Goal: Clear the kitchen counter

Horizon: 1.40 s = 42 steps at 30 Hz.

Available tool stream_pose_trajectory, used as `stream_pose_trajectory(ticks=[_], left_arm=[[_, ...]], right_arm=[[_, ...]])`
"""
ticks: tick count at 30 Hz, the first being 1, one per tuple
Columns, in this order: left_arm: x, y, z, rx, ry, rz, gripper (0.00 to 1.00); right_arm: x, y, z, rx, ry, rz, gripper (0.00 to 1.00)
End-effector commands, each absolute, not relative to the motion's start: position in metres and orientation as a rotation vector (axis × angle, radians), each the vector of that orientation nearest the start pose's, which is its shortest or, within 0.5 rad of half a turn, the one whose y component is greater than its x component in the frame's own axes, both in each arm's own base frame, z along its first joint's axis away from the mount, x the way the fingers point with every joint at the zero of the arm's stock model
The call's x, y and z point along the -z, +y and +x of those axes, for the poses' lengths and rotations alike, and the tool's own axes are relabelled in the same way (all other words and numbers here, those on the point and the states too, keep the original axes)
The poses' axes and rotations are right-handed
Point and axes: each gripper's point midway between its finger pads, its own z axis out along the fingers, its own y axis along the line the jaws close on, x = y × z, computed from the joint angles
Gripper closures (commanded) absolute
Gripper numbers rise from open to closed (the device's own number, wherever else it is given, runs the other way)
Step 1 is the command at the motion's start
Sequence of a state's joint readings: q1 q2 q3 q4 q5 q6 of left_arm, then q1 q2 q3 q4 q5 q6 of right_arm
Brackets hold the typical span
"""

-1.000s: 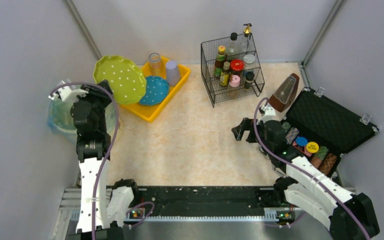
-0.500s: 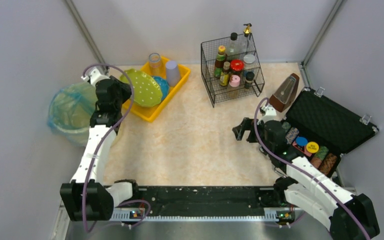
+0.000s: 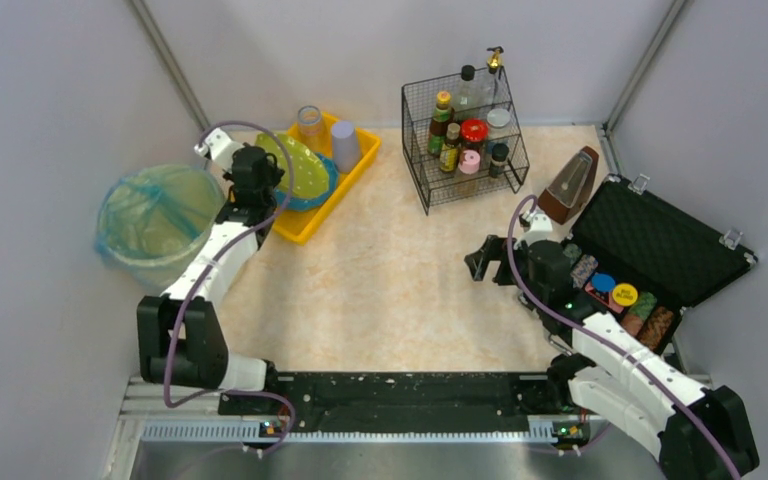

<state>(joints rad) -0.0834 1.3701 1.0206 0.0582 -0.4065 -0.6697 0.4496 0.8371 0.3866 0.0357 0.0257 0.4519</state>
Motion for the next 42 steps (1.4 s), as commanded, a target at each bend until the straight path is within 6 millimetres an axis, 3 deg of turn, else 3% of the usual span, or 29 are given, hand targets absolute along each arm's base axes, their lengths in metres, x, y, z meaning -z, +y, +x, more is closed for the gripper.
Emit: stream_pose_trajectory(ticks=[1, 11, 27, 36, 42], left_arm=[[-0.331, 0.007, 0.472, 0.301, 1.252, -0.896, 0.96], [-0.283, 0.022, 0.482, 0.153, 1.198, -1.076, 0.95], [-0.224, 0.01, 0.522, 0.135, 1.294, -1.086, 0.84], [-0.2, 0.006, 0.53, 0.119, 1.36, -1.086, 0.51], [-0.183, 0.003, 0.531, 0.119, 1.431, -1.076, 0.4]], right_arm=[[-0.135, 0.148, 0.273, -0.555, 1.988, 0.0, 0.01], [-0.131, 0.147, 0.274, -0.544, 1.996, 0.006, 0.01], [-0.124, 0.146, 0.277, -0.526, 2.009, 0.012, 0.01], [-0.122, 0.145, 0.278, -0.514, 2.013, 0.018, 0.01], [-0.12, 0.144, 0.278, -0.51, 2.018, 0.021, 0.01]])
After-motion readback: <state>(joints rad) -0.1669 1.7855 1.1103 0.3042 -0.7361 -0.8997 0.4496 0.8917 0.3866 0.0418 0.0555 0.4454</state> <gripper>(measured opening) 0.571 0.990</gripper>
